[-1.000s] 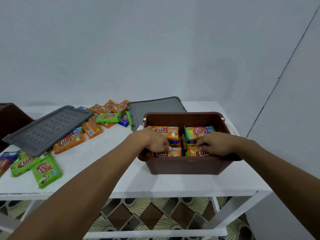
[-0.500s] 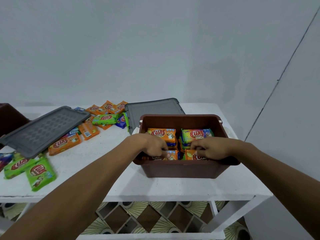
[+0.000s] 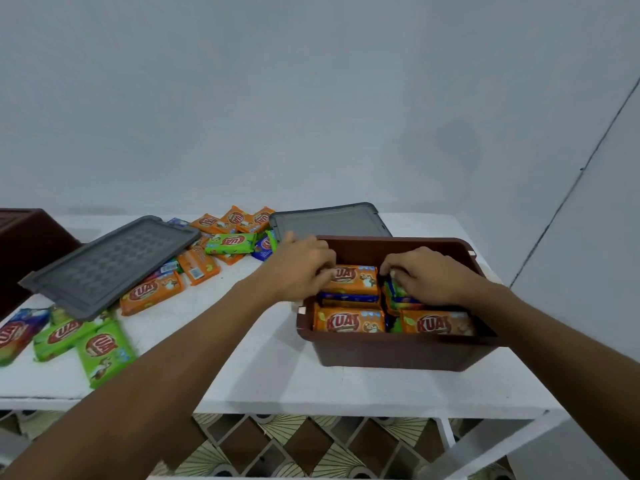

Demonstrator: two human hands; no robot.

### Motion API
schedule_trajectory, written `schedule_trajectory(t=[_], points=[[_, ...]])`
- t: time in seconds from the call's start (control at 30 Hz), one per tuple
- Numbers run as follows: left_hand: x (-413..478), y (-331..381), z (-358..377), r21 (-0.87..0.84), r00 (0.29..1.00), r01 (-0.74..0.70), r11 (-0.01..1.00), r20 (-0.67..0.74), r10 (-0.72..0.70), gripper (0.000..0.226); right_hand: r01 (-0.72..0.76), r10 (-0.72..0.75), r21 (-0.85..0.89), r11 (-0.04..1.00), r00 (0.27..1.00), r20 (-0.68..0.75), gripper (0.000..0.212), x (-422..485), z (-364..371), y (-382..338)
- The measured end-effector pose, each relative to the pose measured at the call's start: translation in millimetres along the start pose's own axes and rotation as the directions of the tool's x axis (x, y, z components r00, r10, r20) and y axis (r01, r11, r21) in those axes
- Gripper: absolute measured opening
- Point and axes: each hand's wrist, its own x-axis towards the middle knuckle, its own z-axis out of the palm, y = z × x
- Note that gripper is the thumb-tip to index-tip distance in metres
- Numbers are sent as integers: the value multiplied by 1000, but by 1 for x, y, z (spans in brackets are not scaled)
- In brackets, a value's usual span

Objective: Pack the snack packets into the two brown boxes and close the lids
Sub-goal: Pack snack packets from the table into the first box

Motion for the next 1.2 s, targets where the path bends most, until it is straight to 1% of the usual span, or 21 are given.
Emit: schedule_trajectory(t=[0.07, 0.13, 0.2, 0.27, 0.37, 0.43, 0.47, 0.53, 0.57, 0.63, 0.67, 0.7, 0.77, 0.9, 0.97, 1.03, 1.1, 1.13, 1.2], points=[[-12, -23, 2, -146, 996, -37, 989, -87, 25, 32, 5, -5, 10, 1000, 1000, -26, 24, 12, 0, -13], [-29, -49, 9, -186, 994, -59, 981, -106, 39, 37, 13, -10, 31, 999, 997, -77, 24, 29, 3, -31], [-49, -82, 19, -154, 998, -3, 988, -63, -7, 37, 30, -23, 48, 998, 991, -135, 24, 50, 7, -54], [-66, -114, 27, -89, 995, 102, 991, -12, -103, 33, 59, -47, 60, 996, 982, -183, 23, 69, 8, -77], [-83, -161, 38, -21, 970, 237, 971, 66, -236, 34, 92, -74, 70, 993, 972, -224, 18, 101, 11, -110], [-85, -186, 44, -1, 948, 308, 951, 82, -307, 37, 66, -56, 51, 997, 982, -180, 16, 126, 18, -127], [-84, -195, 46, -3, 936, 342, 940, 91, -340, 40, 44, -41, 19, 999, 990, -136, 15, 139, 23, -133], [-80, -213, 53, -13, 916, 388, 922, 121, -383, 51, -9, 8, -71, 997, 1000, -11, 13, 168, 35, -146], [-77, -219, 56, -14, 913, 391, 920, 133, -386, 56, -26, 34, -118, 993, 997, 68, 17, 179, 40, -151], [-71, -231, 64, -17, 920, 366, 930, 160, -359, 58, -38, 75, -188, 981, 978, 194, 43, 199, 51, -160], [-69, -237, 68, -16, 923, 351, 936, 178, -342, 58, -52, 99, -204, 978, 968, 229, 52, 208, 55, -162], [-67, -241, 72, -18, 924, 341, 940, 192, -331, 58, -65, 118, -214, 975, 962, 246, 57, 214, 59, -163], [-64, -245, 78, -20, 929, 322, 946, 198, -312, 57, -99, 172, -271, 958, 950, 261, 55, 222, 64, -159], [-61, -256, 84, -46, 957, 279, 959, 93, -274, 53, -237, 338, -351, 906, 904, 260, 37, 226, 61, -151], [-58, -260, 86, -68, 958, 275, 959, 100, -267, 56, -270, 371, -376, 886, 900, 229, 34, 227, 61, -151], [-54, -264, 87, -107, 951, 290, 951, 141, -274, 64, -305, 385, -362, 881, 907, 172, 32, 233, 64, -152], [-50, -268, 86, -184, 939, 328, 927, 168, -299, 75, -353, 401, -311, 883, 910, 105, 31, 241, 70, -152], [-48, -271, 85, -228, 933, 349, 909, 177, -314, 82, -376, 413, -284, 882, 907, 84, 35, 245, 73, -152], [-46, -275, 84, -292, 926, 368, 883, 202, -319, 95, -421, 456, -256, 870, 885, 93, 47, 255, 81, -154]])
